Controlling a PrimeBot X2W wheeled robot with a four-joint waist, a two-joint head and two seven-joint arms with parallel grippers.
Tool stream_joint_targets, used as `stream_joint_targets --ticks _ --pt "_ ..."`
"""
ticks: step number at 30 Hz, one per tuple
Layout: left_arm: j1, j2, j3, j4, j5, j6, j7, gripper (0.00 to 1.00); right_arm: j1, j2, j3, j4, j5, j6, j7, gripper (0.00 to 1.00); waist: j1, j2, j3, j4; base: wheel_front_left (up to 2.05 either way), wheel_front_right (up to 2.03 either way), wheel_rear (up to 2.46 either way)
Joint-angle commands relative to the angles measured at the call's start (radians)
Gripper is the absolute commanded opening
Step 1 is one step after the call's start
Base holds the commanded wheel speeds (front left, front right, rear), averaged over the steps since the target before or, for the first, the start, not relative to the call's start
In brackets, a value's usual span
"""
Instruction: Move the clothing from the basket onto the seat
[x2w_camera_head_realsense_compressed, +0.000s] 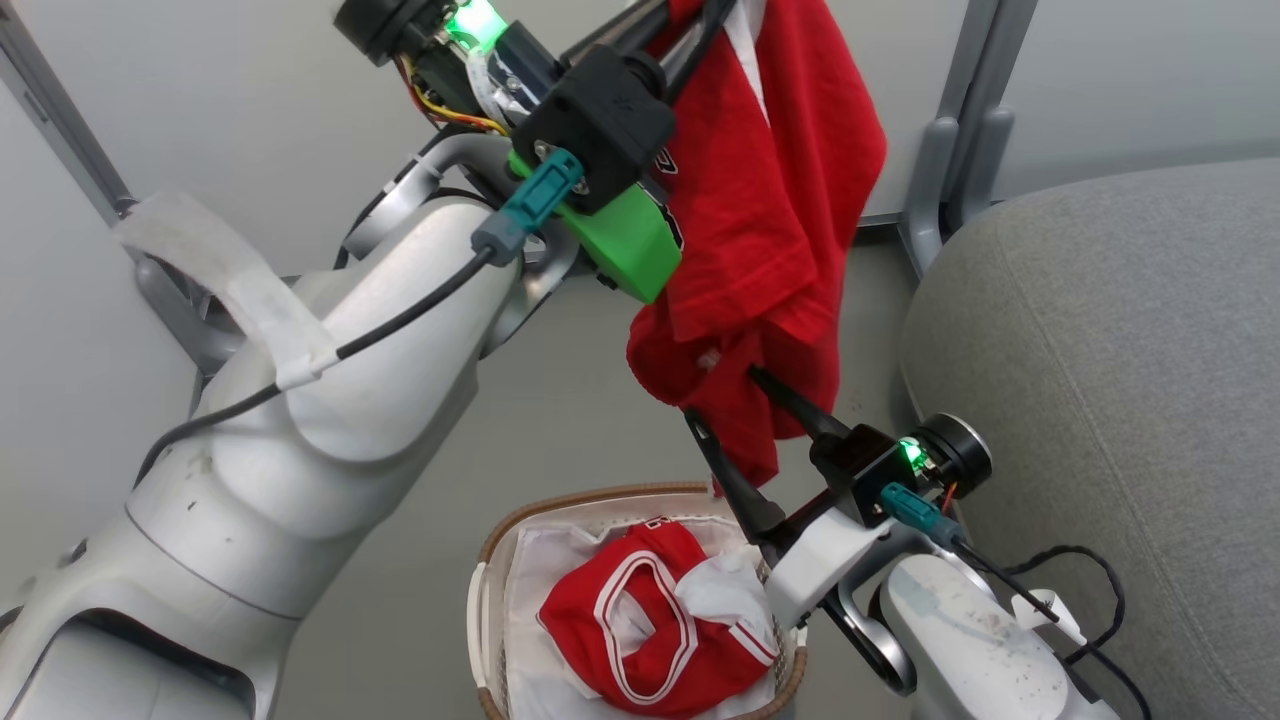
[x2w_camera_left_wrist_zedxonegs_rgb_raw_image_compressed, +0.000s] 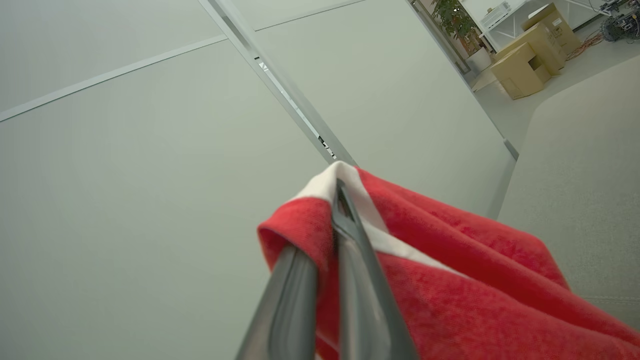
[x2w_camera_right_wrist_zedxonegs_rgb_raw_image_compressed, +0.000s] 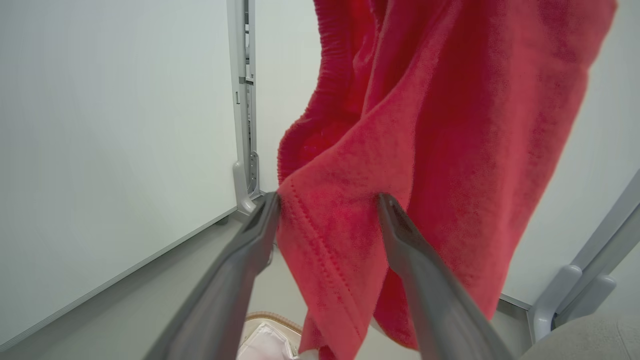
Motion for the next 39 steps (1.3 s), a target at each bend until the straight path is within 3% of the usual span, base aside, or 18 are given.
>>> stream_joint_targets --ticks 1,14,15,17,18,19,20,22,32,37,39 --pt "-0.014 -0.007 -0.006 -0.007 -0.006 -0.002 0.002 0.0 -0.014 -0.003 -0.007 0.01 -0.005 0.0 -0.005 1.0 0.0001 0.0 0.0 0.007 0.0 0.0 0.0" --pt "0.012 -0.021 -0.036 -0.087 -0.039 0.006 0.023 0.0 -0.09 -0.003 -0.102 0.114 0.004 0.0 -0.005 1.0 0.0001 0.0 -0.001 0.048 0.0 0.0 0.0" --pt "0.012 -0.02 -0.036 -0.089 -0.041 0.007 0.023 0.0 -0.096 -0.003 -0.11 0.119 0.005 0.0 -0.005 0.85 0.0001 0.0 -0.001 0.049 0.0 0.0 0.0" --pt "0.013 -0.019 -0.036 -0.096 -0.044 0.01 0.024 0.0 -0.106 -0.003 -0.123 0.13 0.009 0.0 -0.005 0.67 0.0001 0.0 -0.001 0.051 0.0 0.0 0.0" --pt "0.013 -0.019 -0.036 -0.1 -0.046 0.012 0.024 0.0 -0.113 -0.003 -0.127 0.137 0.01 0.0 -0.005 0.5 0.0001 0.0 0.0 0.052 0.0 0.0 0.0" --pt "0.014 -0.018 -0.035 -0.104 -0.047 0.014 0.025 0.0 -0.12 -0.003 -0.13 0.143 0.01 0.0 -0.005 0.48 0.0001 0.0 0.0 0.052 0.0 0.0 0.0" --pt "0.017 -0.017 -0.033 -0.108 -0.05 0.015 0.025 0.0 -0.127 -0.003 -0.132 0.15 0.01 0.0 -0.005 0.28 0.0001 0.0 0.001 0.052 0.0 0.0 0.0" --pt "0.025 -0.008 -0.026 -0.108 -0.054 0.022 0.028 0.0 -0.136 -0.003 -0.136 0.158 0.013 0.0 -0.005 0.0 0.0001 0.0 0.002 0.05 0.0 0.0 0.0" --pt "0.131 0.116 0.045 -0.017 -0.108 0.07 -0.005 0.0 -0.119 -0.003 -0.163 0.143 0.01 0.0 -0.005 0.0 0.0001 0.0 0.014 0.01 0.0 0.0 0.0" --pt "0.226 0.145 0.084 0.016 -0.162 0.094 -0.038 0.0 -0.108 -0.003 -0.186 0.119 0.01 0.0 -0.005 0.0 0.0001 0.0 0.014 -0.002 0.0 0.0 0.0" --pt "0.269 0.146 0.101 0.024 -0.185 0.105 -0.051 0.33 -0.103 -0.003 -0.192 0.107 0.012 0.0 -0.005 0.0 0.0001 0.0 0.013 -0.006 0.0 0.0 0.0"
